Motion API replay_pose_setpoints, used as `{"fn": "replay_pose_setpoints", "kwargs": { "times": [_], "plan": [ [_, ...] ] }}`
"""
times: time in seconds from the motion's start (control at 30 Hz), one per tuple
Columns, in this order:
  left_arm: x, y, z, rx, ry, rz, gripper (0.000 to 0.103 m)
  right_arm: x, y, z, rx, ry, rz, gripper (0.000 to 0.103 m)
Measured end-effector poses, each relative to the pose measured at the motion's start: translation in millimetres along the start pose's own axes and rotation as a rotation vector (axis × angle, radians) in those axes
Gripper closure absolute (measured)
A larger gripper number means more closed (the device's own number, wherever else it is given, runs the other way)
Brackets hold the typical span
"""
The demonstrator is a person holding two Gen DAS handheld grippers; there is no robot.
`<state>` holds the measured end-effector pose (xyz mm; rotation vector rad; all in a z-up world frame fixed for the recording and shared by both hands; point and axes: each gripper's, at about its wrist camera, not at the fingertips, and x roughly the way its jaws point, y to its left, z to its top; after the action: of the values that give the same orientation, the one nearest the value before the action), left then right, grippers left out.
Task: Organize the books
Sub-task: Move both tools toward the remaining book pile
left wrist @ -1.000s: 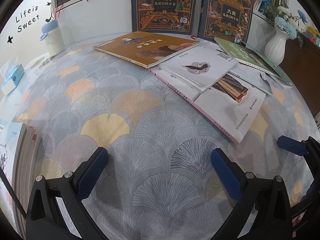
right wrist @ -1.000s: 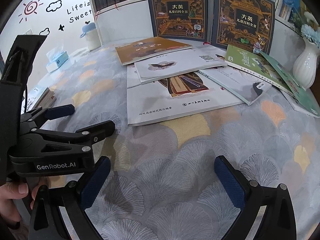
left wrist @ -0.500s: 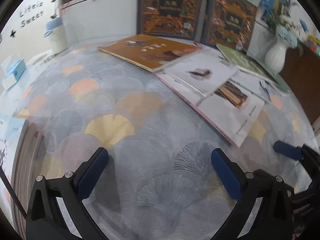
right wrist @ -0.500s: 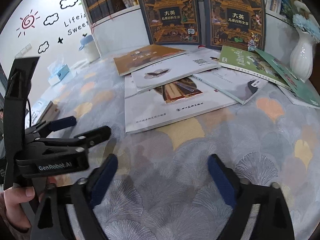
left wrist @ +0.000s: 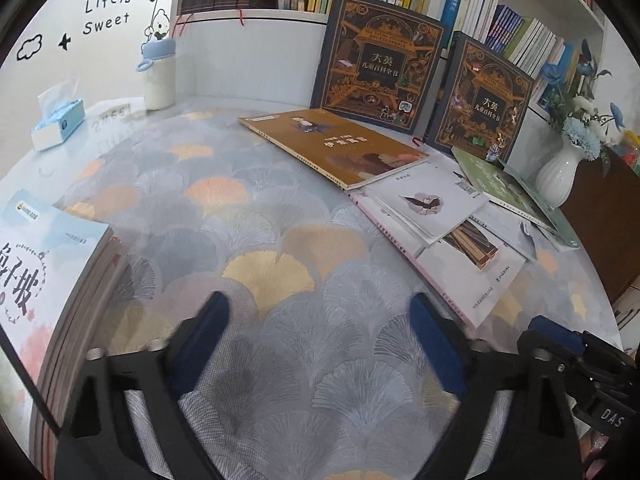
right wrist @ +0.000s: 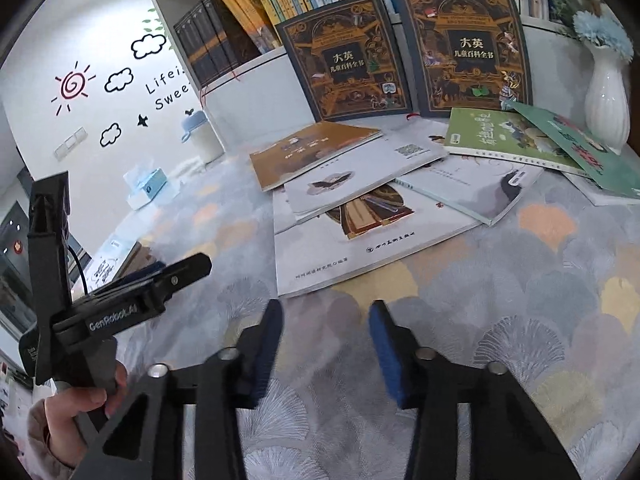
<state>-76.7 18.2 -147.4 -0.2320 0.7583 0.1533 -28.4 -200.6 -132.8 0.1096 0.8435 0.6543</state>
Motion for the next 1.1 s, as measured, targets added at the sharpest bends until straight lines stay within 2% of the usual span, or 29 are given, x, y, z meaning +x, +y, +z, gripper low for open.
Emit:
{"fn": "replay_pose_setpoints", "kwargs": {
  "times": [0.03, 0.1, 0.27, 1.1],
  "plan": [
    [1.1, 1.2, 0.4, -0.007, 0.005, -0.001, 0.028, -0.4, -0.2, -0.5, 0.002, 0.0, 0.002, 0.062],
    [2.5, 4.7, 0.3, -0.023, 0.012, -0.013, 0.041, -1.2, -1.6, -0.9, 0.009, -0.002, 0.005, 0.062],
    [5.1, 12.1, -0.4, -0.066, 0.024, -0.032, 0.048, 1.0, -4.5, -1.5, 0.026, 0.013, 0.012, 0.062],
    [8.1, 19.2, 0.5, -0.094, 0.04, -0.039, 0.048, 4.3, -7.3, -3.4, 0.044, 0.033, 0.024, 0.062]
  ]
}}
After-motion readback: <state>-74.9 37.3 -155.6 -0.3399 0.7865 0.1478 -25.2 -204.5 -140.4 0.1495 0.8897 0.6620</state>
